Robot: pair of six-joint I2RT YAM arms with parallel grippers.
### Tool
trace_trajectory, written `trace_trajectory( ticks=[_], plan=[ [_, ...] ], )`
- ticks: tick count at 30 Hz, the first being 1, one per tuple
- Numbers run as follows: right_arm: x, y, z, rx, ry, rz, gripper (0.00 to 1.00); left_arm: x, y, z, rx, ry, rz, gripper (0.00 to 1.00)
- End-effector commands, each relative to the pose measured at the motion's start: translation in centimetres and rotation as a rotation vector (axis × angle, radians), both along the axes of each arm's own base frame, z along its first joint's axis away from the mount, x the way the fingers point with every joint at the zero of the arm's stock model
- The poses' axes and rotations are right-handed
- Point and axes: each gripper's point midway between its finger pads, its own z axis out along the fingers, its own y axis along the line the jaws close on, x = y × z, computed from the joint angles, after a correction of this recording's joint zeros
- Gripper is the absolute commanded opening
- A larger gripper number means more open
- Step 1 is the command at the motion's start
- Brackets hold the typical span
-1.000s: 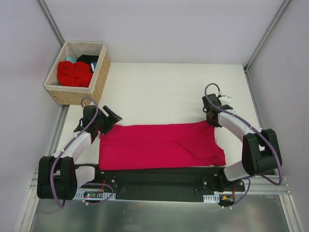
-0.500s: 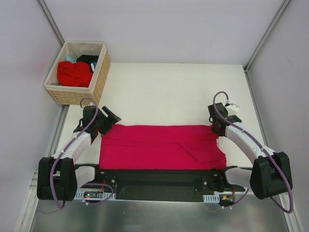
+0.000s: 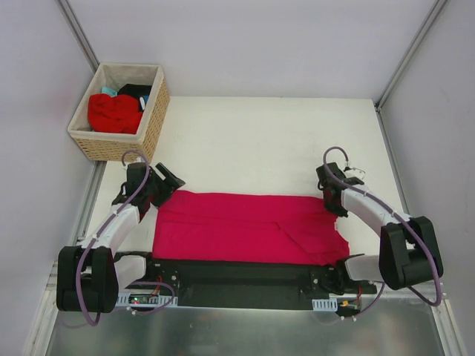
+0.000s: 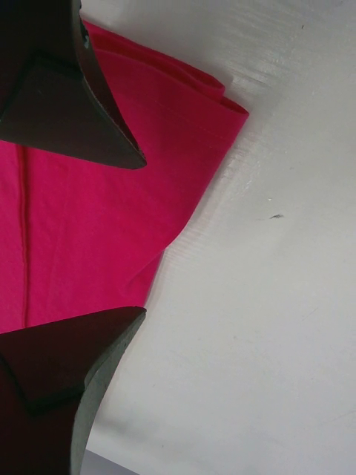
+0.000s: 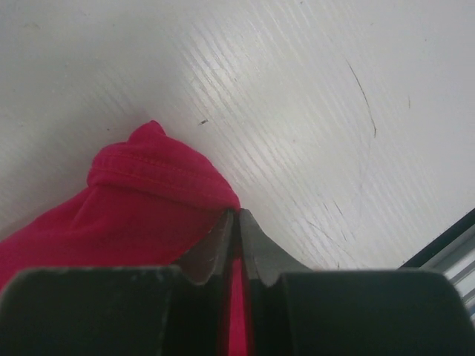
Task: Fold and stack the t-shirts
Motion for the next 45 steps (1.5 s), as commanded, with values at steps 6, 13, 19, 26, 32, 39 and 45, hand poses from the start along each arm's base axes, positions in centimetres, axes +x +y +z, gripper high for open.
trace_trajectory(
  ticks=[6,13,19,26,32,39,45],
  plan=[
    [4.0,-0.1,3.0,-0.041,-0.075,-0.002,0.76,-0.1,0.4,0.3,0.035,-0.026,-0.003,0.75],
    [6.9,3.2,12.1,-0.027,-0.258,0.135,0.83,0.5,-0.2,3.0,0.003,-0.090,-0.019,0.75],
    [5.7,6.5,13.3,-0.030,-0.265,0.241,0.83,0.6,-1.2,7.1,-0.034,-0.147,-0.062,0.75],
    [3.4,7.7,7.9,0.018,-0.166,0.270,0.83,-0.4,-1.5,5.5,-0.059,-0.080,-0.059,0.75],
    [3.0,8.3,4.5,0.044,-0.104,0.292,0.83,-1.1,-0.8,1.6,-0.016,0.025,-0.036,0.75],
    [3.0,8.3,2.9,0.026,-0.057,0.284,0.83,-1.8,-0.3,-1.3,0.004,0.114,-0.005,0.74],
    [2.8,8.2,0.5,0.023,0.006,0.254,0.83,-2.4,0.7,-3.4,0.040,0.185,0.043,0.75]
  ],
)
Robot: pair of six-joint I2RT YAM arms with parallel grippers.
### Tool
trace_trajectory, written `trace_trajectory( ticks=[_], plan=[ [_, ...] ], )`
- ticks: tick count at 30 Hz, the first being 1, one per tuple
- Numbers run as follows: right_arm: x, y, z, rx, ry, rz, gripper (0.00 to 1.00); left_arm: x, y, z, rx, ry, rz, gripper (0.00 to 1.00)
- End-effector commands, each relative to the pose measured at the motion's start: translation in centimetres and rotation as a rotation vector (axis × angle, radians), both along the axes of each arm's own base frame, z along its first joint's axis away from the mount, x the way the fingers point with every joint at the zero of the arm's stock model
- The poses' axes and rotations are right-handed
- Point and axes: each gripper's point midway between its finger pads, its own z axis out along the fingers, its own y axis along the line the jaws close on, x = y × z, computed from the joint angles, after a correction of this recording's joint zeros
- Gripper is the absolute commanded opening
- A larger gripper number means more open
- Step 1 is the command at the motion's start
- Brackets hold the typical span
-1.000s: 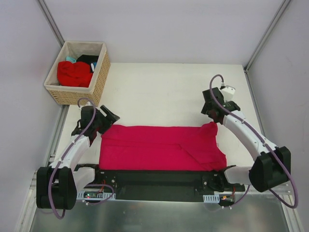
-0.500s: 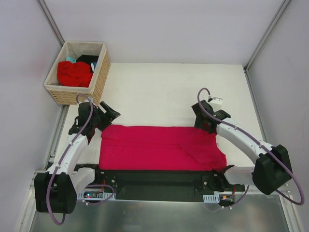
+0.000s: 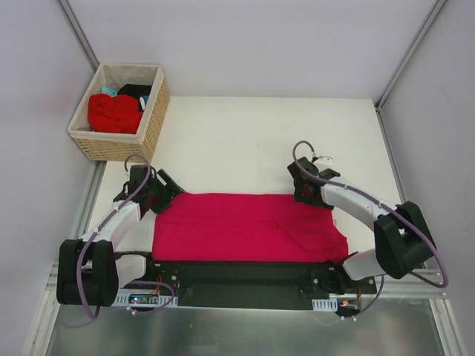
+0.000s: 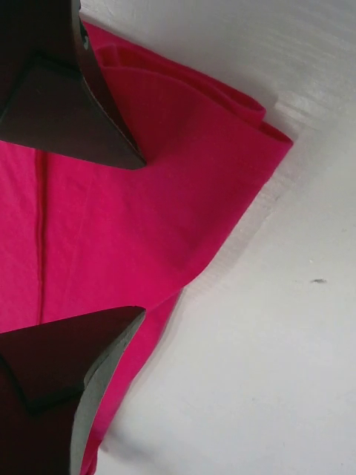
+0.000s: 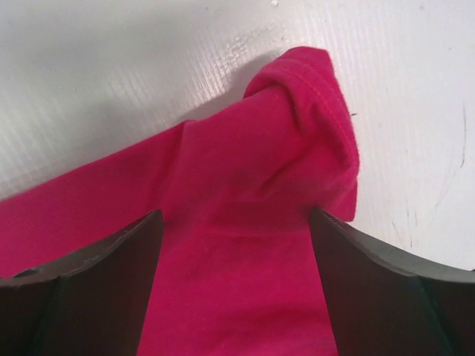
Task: Fold and stack the t-shirts
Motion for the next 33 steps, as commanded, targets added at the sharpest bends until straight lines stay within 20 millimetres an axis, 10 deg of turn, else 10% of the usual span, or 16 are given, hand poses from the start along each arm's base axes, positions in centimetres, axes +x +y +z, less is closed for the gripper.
trace_trajectory(
  ticks=[1,17,33],
  plan=[
    [-0.2,-0.1,-2.2,-0.003,0.048,-0.042,0.83,-0.3,0.8,-1.9,0.043,0.064,0.047,0.75],
    [1.2,-1.4,-4.4,-0.056,0.152,-0.169,0.82,2.5,0.8,-4.1,0.064,0.172,0.060,0.74],
    [8.9,-1.7,-3.5,0.005,0.144,-0.233,0.78,10.6,-0.3,-1.0,0.063,0.080,0.061,0.74]
  ],
)
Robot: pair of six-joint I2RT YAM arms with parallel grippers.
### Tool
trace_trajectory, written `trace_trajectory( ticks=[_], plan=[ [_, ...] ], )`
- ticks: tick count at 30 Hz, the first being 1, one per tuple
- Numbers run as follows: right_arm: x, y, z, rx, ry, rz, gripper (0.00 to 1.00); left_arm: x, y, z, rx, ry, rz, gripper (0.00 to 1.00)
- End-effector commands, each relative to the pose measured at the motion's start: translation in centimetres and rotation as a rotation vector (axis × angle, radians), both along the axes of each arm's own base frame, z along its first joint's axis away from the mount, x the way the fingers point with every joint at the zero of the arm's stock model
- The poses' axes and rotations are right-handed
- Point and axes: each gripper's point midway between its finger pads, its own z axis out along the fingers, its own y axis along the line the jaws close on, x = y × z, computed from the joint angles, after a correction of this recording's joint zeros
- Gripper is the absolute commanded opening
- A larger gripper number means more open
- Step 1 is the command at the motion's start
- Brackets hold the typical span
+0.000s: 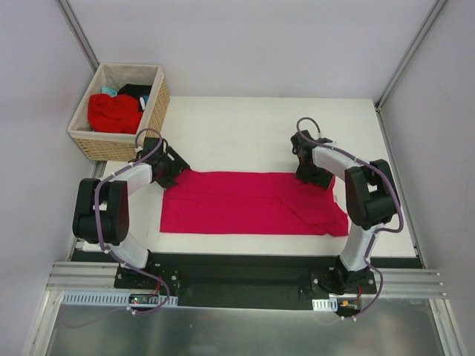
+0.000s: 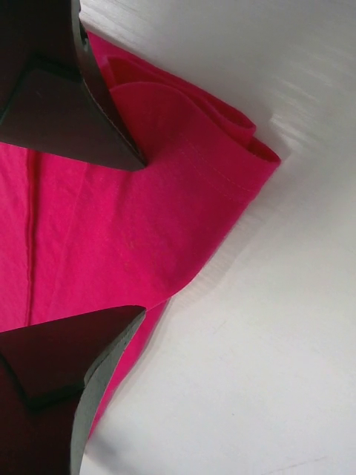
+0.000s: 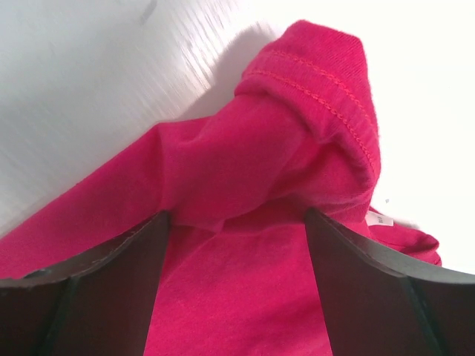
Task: Fold and stack the t-shirts
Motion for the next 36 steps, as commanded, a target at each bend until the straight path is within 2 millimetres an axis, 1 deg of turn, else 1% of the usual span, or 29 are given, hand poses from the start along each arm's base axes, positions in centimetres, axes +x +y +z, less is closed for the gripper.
trace_trajectory(
  ticks=[1,2,3,5,7,10,11,12,13,14,15,16,17,18,19,20,21,22,23,24,25,27,28,29,30,31,32,34,36],
  plan=[
    [2.3,-0.2,0.1,0.011,-0.001,-0.003,0.78,2.2,0.4,0.5,0.041,-0.007,0.017,0.74],
    [2.7,-0.3,0.2,0.005,-0.004,0.003,0.78,3.2,0.3,1.3,0.038,-0.028,0.017,0.74],
    [3.1,-0.6,0.4,-0.001,-0.011,-0.001,0.78,3.5,0.2,1.0,0.038,-0.022,0.013,0.74],
    [3.9,-0.7,1.2,-0.010,-0.022,-0.003,0.78,4.7,-0.1,1.8,0.025,-0.045,0.002,0.74],
    [4.1,-1.1,2.0,-0.029,-0.034,-0.004,0.79,5.2,-0.5,1.9,0.018,-0.049,-0.008,0.74],
    [4.1,-1.3,4.4,-0.032,-0.090,0.005,0.79,5.7,-1.3,3.8,-0.007,-0.099,-0.045,0.74],
    [4.1,-0.8,5.3,-0.035,-0.115,0.023,0.79,5.7,-1.8,4.7,-0.012,-0.122,-0.063,0.75],
    [3.9,-1.0,7.3,-0.052,-0.164,0.042,0.79,5.7,-2.3,6.5,-0.019,-0.169,-0.091,0.75],
    [3.9,-0.4,8.3,-0.049,-0.193,0.064,0.79,5.6,-2.7,7.7,-0.027,-0.199,-0.110,0.76],
    [3.6,0.8,9.2,-0.046,-0.212,0.111,0.80,5.4,-3.3,8.7,-0.039,-0.223,-0.130,0.76],
    [3.4,1.6,10.6,-0.036,-0.241,0.139,0.80,5.1,-3.6,10.8,-0.054,-0.273,-0.145,0.76],
    [2.8,2.1,11.1,-0.041,-0.234,0.173,0.80,4.4,-4.2,11.5,-0.080,-0.284,-0.170,0.76],
    [2.2,3.5,11.5,-0.033,-0.236,0.221,0.80,3.9,-4.6,12.2,-0.094,-0.298,-0.185,0.76],
    [1.7,4.2,11.6,-0.021,-0.229,0.247,0.81,3.1,-5.0,13.8,-0.108,-0.337,-0.202,0.76],
    [0.7,4.4,11.7,-0.020,-0.220,0.268,0.81,1.9,-5.2,13.2,-0.122,-0.317,-0.209,0.76],
    [0.0,5.4,11.5,-0.010,-0.216,0.301,0.81,1.0,-5.3,14.4,-0.127,-0.347,-0.214,0.76],
    [-0.7,5.7,11.4,-0.008,-0.214,0.316,0.81,0.2,-5.3,14.3,-0.126,-0.343,-0.214,0.77],
    [-1.8,5.4,10.9,-0.011,-0.202,0.325,0.81,-1.1,-5.0,13.1,-0.120,-0.315,-0.205,0.76],
    [-2.5,5.9,10.8,-0.007,-0.206,0.344,0.81,-2.2,-4.7,13.8,-0.113,-0.336,-0.204,0.76],
    [-3.1,6.0,10.4,-0.002,-0.197,0.356,0.81,-2.9,-4.3,13.5,-0.098,-0.331,-0.194,0.77],
    [-3.6,6.2,10.1,0.005,-0.195,0.366,0.81,-4.0,-3.9,12.3,-0.081,-0.306,-0.185,0.77],
    [-4.9,6.6,9.5,0.017,-0.179,0.402,0.81,-5.5,-2.9,11.9,-0.033,-0.298,-0.170,0.77],
    [-5.1,7.0,9.4,0.033,-0.191,0.417,0.81,-6.3,-2.5,11.0,-0.018,-0.274,-0.163,0.77],
    [-5.9,7.3,9.0,0.040,-0.187,0.444,0.81,-6.8,-1.9,11.1,0.006,-0.285,-0.149,0.77],
    [-6.3,7.9,9.0,0.060,-0.188,0.462,0.81,-7.5,-1.6,10.4,0.017,-0.255,-0.138,0.77],
    [-6.4,8.5,9.0,0.079,-0.201,0.482,0.81,-8.3,-1.3,9.2,0.026,-0.226,-0.125,0.77],
    [-6.9,9.2,8.7,0.091,-0.198,0.520,0.81,-8.7,-1.0,9.1,0.029,-0.227,-0.105,0.77],
    [-7.4,10.0,9.1,0.106,-0.206,0.547,0.81,-9.6,0.1,7.4,0.068,-0.185,-0.062,0.77],
    [-7.6,10.6,9.3,0.097,-0.212,0.580,0.82,-9.8,1.1,6.6,0.112,-0.177,-0.021,0.77]
  ],
)
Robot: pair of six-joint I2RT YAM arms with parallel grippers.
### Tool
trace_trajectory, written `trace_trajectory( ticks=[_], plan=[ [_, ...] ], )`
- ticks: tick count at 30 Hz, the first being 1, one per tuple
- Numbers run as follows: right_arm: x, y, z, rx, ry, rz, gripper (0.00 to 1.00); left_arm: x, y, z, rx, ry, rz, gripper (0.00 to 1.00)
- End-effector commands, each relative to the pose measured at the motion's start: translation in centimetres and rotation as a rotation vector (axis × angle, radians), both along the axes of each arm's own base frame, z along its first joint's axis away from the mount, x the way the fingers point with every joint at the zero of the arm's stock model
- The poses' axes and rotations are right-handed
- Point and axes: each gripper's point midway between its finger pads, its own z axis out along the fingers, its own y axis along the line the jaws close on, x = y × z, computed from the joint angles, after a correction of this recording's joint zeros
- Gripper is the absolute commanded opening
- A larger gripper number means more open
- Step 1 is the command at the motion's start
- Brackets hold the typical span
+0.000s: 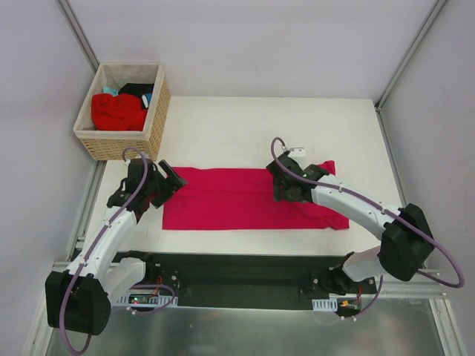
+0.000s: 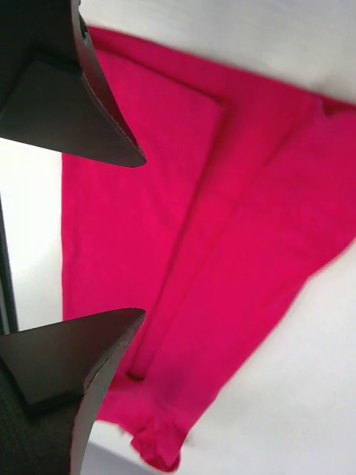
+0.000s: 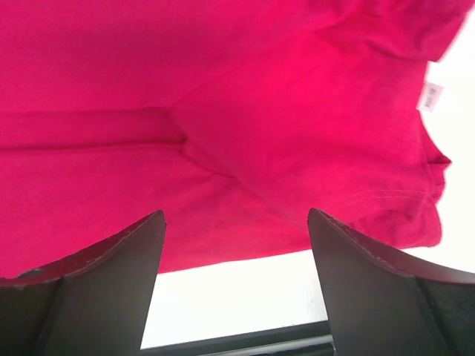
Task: Fold and stack the t-shirts
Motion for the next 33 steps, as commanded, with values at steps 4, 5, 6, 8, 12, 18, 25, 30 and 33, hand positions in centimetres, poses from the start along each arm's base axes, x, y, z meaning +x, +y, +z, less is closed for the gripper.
trace_trajectory(
  ticks=[4,5,6,8,12,18,25,30,33],
  plan=[
    [-0.2,2.5,2.2,0.058,-0.075,0.102,0.81,-0.3,3.2,-2.4,0.142,0.044,0.122,0.77],
    [-0.3,2.6,2.2,0.059,-0.077,0.106,0.81,0.1,3.2,-2.7,0.152,0.064,0.117,0.77],
    [-0.2,2.6,2.3,0.058,-0.080,0.108,0.81,0.5,3.2,-2.5,0.159,0.066,0.117,0.77],
    [-0.2,2.5,2.5,0.059,-0.085,0.111,0.81,1.7,3.8,-2.6,0.192,0.081,0.144,0.77],
    [-0.2,1.9,2.7,0.046,-0.103,0.101,0.81,3.2,4.5,-3.5,0.235,0.123,0.186,0.76],
    [-0.4,1.0,2.7,0.022,-0.119,0.090,0.82,5.1,4.9,-4.6,0.236,0.161,0.258,0.70],
    [-0.8,0.3,1.9,-0.002,-0.111,0.083,0.81,5.9,5.5,-5.6,0.248,0.190,0.314,0.47],
    [-0.9,0.1,1.4,-0.014,-0.100,0.082,0.81,6.6,5.9,-5.3,0.273,0.178,0.330,0.26],
    [-1.0,0.2,1.2,-0.009,-0.098,0.080,0.82,6.9,6.3,-5.3,0.293,0.179,0.337,0.21]
  ],
)
